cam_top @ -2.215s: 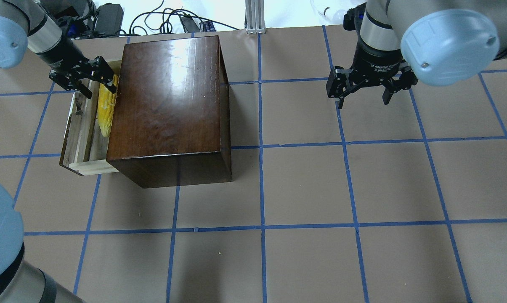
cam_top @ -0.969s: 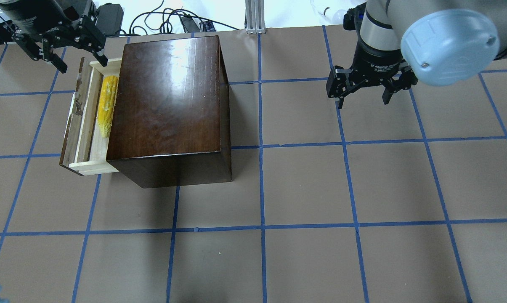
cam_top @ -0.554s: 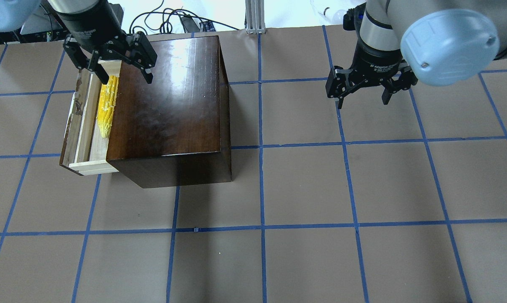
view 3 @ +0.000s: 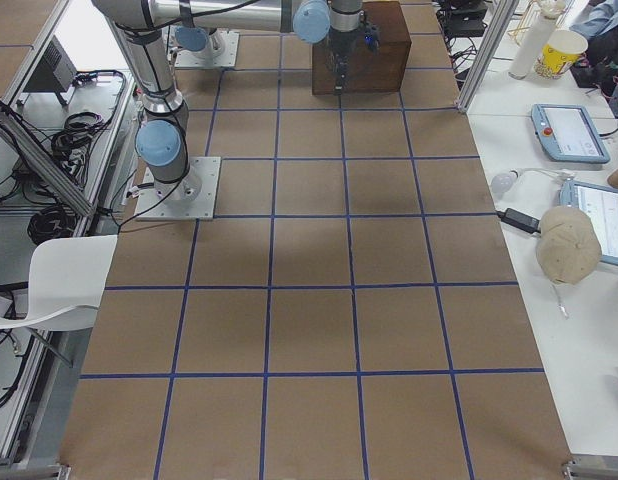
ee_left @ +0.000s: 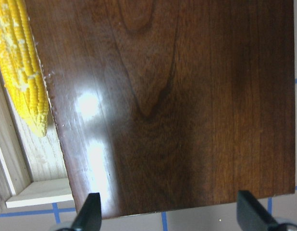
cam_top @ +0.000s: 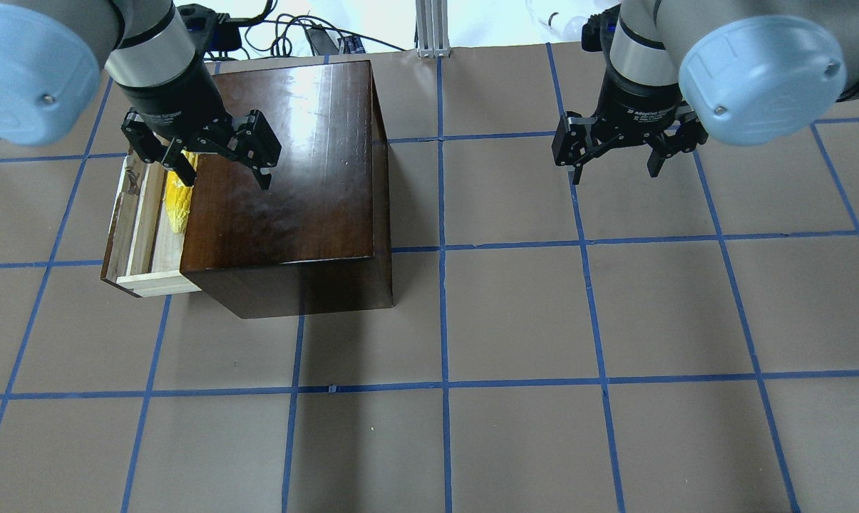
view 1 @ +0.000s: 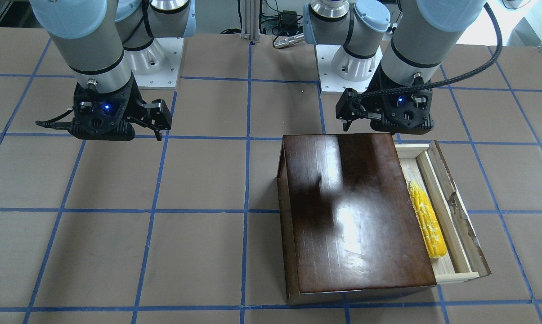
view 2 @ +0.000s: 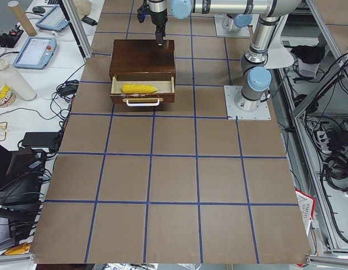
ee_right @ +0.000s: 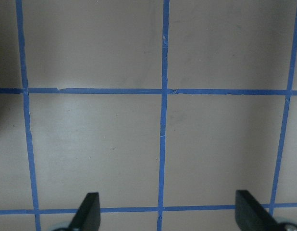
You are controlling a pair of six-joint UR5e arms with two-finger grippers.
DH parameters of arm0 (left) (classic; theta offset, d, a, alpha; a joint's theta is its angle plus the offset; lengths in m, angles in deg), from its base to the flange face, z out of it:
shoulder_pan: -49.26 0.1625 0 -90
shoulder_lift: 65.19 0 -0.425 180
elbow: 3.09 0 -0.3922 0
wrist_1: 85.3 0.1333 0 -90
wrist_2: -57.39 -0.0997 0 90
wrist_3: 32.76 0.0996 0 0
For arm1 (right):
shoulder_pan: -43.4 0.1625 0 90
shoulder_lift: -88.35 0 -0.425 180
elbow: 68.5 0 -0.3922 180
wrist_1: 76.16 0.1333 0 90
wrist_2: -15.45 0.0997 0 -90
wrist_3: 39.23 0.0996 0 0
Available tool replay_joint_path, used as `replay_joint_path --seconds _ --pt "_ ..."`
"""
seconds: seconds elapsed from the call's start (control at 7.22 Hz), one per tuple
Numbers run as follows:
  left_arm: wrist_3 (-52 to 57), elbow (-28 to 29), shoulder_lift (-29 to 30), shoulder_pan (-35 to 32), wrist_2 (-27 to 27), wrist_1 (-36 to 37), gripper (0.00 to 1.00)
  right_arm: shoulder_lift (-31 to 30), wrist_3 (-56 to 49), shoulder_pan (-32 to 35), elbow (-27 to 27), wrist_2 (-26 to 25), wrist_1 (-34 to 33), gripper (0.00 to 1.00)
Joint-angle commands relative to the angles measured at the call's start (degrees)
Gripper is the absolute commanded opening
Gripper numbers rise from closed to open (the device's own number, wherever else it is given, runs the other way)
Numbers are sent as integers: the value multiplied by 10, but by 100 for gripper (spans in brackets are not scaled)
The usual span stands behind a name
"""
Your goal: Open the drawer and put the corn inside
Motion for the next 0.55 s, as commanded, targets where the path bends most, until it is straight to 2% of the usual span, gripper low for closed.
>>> replay_joint_path --seconds 0.0,0.42 --pt "6 -17 -16 2 -3 3 100 0 0 0 0 -1 -1 100" --pt "9 -16 -17 6 -3 3 100 0 0 0 0 -1 0 100"
